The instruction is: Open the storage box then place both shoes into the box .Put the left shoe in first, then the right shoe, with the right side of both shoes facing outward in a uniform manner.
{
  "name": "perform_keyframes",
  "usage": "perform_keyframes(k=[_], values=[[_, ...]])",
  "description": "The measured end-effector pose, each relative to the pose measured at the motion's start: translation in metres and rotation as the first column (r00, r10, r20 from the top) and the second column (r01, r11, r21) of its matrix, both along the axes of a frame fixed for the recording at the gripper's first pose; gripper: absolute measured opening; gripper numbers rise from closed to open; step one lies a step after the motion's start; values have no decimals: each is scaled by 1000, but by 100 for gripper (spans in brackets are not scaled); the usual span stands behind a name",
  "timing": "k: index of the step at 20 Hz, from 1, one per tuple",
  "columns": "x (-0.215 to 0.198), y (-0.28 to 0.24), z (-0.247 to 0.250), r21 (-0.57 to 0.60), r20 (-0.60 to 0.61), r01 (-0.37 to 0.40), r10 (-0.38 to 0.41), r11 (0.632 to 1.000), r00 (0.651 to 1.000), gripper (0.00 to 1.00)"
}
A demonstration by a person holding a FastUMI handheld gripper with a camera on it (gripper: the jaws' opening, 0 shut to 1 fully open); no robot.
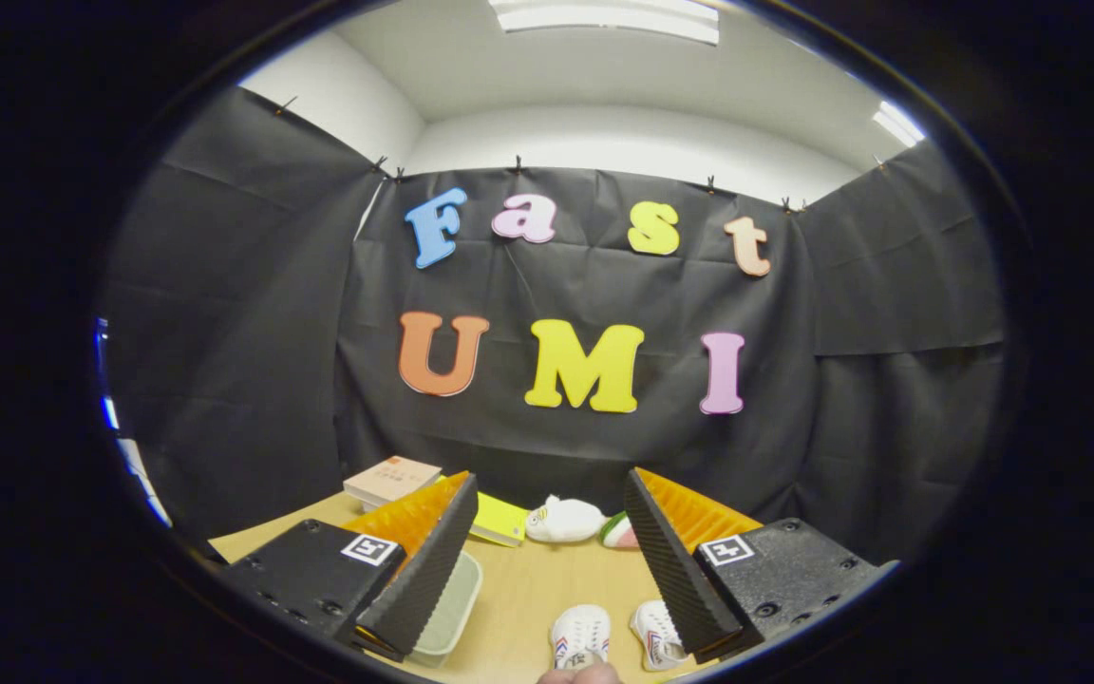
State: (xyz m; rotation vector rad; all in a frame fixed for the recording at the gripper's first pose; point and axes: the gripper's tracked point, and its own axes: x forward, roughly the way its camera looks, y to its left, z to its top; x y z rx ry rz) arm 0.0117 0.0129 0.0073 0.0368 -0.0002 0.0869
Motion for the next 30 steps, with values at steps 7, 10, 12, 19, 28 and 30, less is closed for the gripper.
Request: perform_keyframes(k=[7,10,12,19,28,30], values=[[3,-3,-6,5,-31,-10,10,1000,999,100],[7,-6,-11,10,-53,-19,20,1000,998,100],[11,-7,-14,11,-61,-31,31,999,998,100],[25,-22,-27,18,-92,-89,91,996,992,100],[44,-19,-79,130,-190,-291,312,948,931,100],[46,-10,-97,188,-237,-351,389,917,890,100]])
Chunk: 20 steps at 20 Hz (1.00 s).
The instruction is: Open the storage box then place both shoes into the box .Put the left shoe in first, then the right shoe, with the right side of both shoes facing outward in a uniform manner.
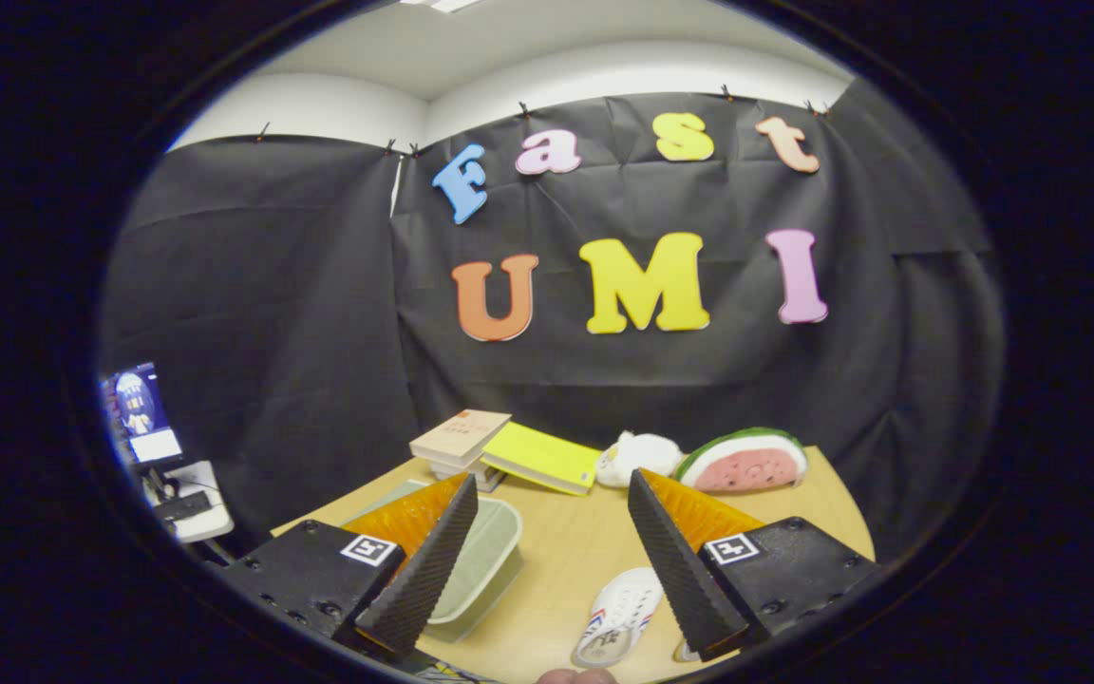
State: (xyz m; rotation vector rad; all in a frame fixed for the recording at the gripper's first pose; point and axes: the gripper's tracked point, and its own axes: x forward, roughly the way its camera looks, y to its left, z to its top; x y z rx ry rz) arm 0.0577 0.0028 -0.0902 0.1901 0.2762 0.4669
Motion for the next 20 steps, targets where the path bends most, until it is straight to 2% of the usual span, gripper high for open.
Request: perform_keyframes(k=[3,7,11,20], values=[[3,18,-32,51,-98,-90,95,995,991,100],[-6,52,-76,160,-244,-212,246,964,938,100],[-9,82,-113,271,-376,-267,357,925,855,100],[-8,127,-162,468,-557,-294,536,834,635,100]])
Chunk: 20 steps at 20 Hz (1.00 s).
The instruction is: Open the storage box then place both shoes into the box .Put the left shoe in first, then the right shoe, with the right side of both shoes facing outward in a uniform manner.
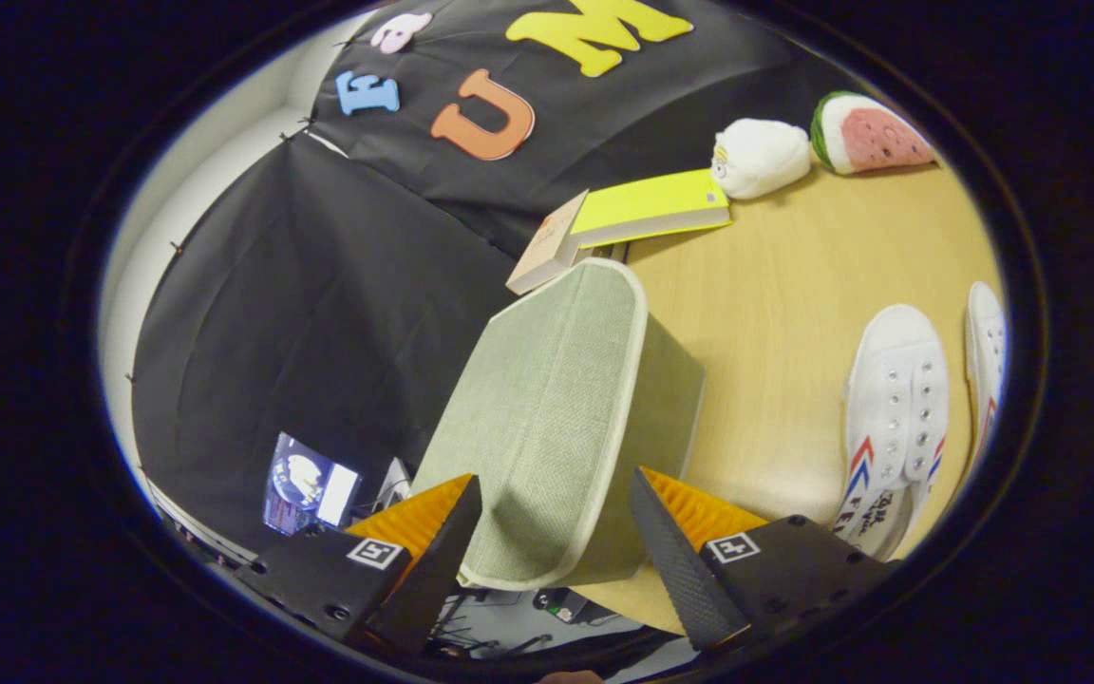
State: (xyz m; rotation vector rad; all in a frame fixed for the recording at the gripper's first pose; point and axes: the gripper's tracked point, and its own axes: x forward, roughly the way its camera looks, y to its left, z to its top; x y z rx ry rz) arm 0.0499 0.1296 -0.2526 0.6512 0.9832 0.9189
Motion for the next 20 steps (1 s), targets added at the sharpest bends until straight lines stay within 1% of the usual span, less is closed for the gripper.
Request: perform_keyframes(k=[2,4,7,9,10,11,13,14,15,18,20], values=[[-2,9,-7,30,-65,-20,22,999,998,100],[-1,13,-4,68,-107,-27,34,997,994,100],[-2,13,4,77,-116,-29,38,997,992,91],[-3,5,7,52,-104,-21,26,998,994,75],[-3,1,12,45,-95,-13,17,999,995,71],[-3,-4,17,45,-82,4,0,999,997,56],[-6,-5,31,64,-74,13,-9,998,997,26],[-8,-4,34,61,-80,26,-21,998,997,18],[-9,-4,39,54,-81,29,-24,998,996,7],[-11,-2,67,23,-15,43,-43,999,999,5],[-12,5,97,13,44,54,-55,998,998,5]])
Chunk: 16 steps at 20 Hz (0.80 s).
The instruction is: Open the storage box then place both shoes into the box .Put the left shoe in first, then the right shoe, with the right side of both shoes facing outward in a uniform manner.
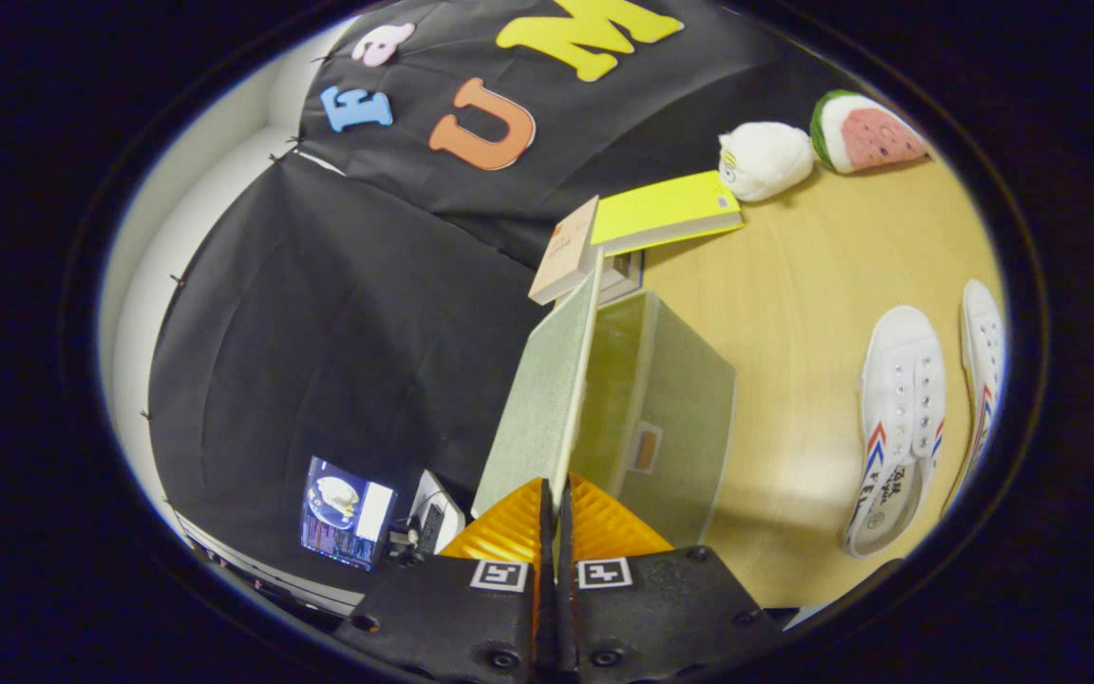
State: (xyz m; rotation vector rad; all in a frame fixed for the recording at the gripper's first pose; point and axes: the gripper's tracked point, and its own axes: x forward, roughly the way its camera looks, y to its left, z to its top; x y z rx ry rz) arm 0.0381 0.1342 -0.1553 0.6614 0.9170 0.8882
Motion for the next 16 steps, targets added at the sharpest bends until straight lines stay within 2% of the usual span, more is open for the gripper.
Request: perform_keyframes(k=[2,7,12,16], values=[[0,16,33,-17,67,8,-7,1000,998,5],[-19,87,103,-55,196,-43,53,998,979,6],[-32,173,117,-132,269,-104,136,986,953,8],[-31,221,114,-175,278,-119,165,977,946,12]])
